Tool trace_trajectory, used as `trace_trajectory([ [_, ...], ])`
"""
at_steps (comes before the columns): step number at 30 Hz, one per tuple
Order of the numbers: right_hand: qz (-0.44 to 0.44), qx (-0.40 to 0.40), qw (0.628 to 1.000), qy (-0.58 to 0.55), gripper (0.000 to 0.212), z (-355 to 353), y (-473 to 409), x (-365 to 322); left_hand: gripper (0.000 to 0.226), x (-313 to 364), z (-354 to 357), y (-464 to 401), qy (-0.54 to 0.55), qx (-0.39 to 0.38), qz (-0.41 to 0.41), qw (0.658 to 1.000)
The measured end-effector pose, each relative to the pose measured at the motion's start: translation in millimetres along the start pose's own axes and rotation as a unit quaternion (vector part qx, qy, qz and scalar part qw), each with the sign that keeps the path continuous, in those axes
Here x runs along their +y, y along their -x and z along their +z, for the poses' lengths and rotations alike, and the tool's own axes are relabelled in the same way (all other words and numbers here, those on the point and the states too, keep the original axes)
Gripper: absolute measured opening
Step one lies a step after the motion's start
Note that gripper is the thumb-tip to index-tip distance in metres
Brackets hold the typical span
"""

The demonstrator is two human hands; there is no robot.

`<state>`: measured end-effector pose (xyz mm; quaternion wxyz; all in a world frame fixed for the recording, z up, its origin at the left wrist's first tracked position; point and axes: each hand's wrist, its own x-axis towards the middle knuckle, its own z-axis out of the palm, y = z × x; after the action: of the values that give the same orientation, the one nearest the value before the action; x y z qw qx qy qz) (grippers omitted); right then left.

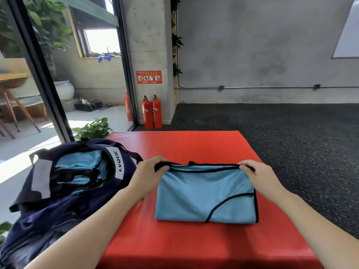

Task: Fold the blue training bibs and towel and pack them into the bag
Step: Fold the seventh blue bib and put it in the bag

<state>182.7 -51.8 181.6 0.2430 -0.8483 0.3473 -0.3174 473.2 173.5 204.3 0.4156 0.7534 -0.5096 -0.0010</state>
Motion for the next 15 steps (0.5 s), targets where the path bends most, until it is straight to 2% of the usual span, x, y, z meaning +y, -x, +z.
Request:
trace_trajectory([
  [4, 0.019, -0.021, 1.0, 0.002, 0.011, 24.9, -34.5, 14.5, 0.013, -32.5, 24.6, -25.7, -0.015, -0.009, -0.038, 0.999],
  [9, 0.088, -0.121, 0.988, 0.049, 0.006, 74.8, -45.1, 59.0, 0.013, -89.5, 74.2, -30.4, -0.056, -0.07, -0.115, 0.989],
  [15, 0.083, -0.133, 0.986, 0.052, 0.009, 84.5, -56.5, 65.8, 0.005, -95.9, 86.0, -36.2, -0.071, -0.076, -0.142, 0.984],
])
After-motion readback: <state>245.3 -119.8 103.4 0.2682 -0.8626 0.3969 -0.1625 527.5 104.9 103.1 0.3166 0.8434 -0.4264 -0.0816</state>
